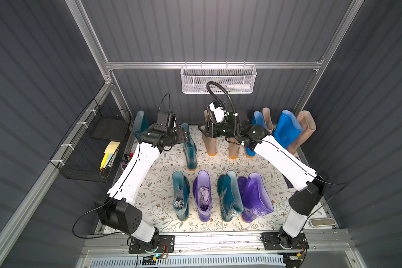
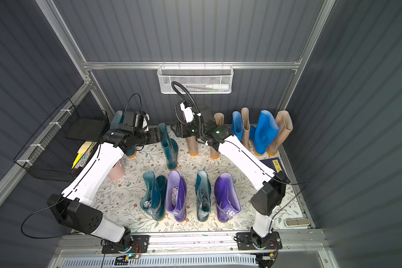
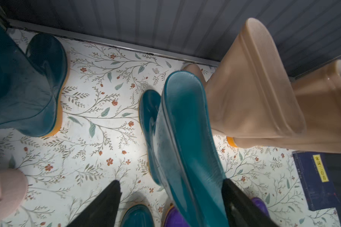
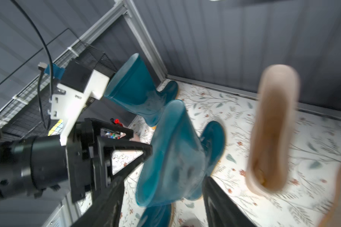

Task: Match and arrange rain boots in pairs
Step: Pick up the rain boot at the center of the board.

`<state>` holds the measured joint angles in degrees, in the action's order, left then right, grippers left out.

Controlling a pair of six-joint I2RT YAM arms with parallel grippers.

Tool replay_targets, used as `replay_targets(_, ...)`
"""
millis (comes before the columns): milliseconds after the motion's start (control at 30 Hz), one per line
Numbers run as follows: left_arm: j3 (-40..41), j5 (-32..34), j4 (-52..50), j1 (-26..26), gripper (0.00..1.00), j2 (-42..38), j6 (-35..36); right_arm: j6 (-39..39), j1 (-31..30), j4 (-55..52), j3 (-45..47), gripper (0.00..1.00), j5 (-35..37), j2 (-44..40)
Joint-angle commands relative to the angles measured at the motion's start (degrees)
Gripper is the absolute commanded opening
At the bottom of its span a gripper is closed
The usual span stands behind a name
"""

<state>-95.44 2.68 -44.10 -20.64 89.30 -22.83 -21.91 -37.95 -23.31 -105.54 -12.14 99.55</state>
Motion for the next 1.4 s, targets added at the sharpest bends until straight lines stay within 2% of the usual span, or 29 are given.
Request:
replay_targets(0,-3.39,-0.67,1.26,-0.84,0.84,2.67,-1.17,-1.47,1.86,3.16,5.4,0.68,0.96,-4.09)
replay_targets(133,-5.31,1.69,0.27,-1.11,0.82,6.45,-1.35,-1.38,3.99,3.33,11.7,0.69,1.4,-9.19)
replay_targets(300,-8.19,0.69,-1.39,-1.15,0.69,10.35,-0.45,-3.04,6.95,6.16,20.19,0.7,1.36,-15.81)
replay_targets(333,-8.99,0.65,-1.89,-1.15,0.64,11.16,0.08,-3.67,7.38,7.12,21.79,0.7,1.17,-16.85)
replay_targets(467,-12.38,1.27,-4.88,-1.15,0.23,13.8,1.73,-4.54,8.2,8.54,25.42,0.7,0.77,-18.7)
replay_targets(500,-13.0,1.36,-5.39,-1.15,0.16,14.2,2.01,-4.53,8.4,8.66,25.81,0.7,0.5,-18.8)
replay_targets(567,-14.62,1.88,-6.66,-1.15,0.05,14.88,2.35,-4.38,8.86,8.55,26.24,0.7,-0.34,-19.04)
replay_targets(633,-16.3,2.8,-7.77,-1.15,0.0,15.35,2.79,-3.98,9.13,8.34,26.5,0.69,-0.78,-19.36)
replay_targets(1033,-32.32,5.06,-13.64,1.2,0.0,21.13,9.69,-3.33,10.29,7.34,27.98,0.69,-1.35,-21.47)
replay_targets(1367,-35.08,3.79,-10.02,7.28,0.0,22.76,16.62,-3.44,10.33,6.26,29.61,0.69,0.37,-23.85)
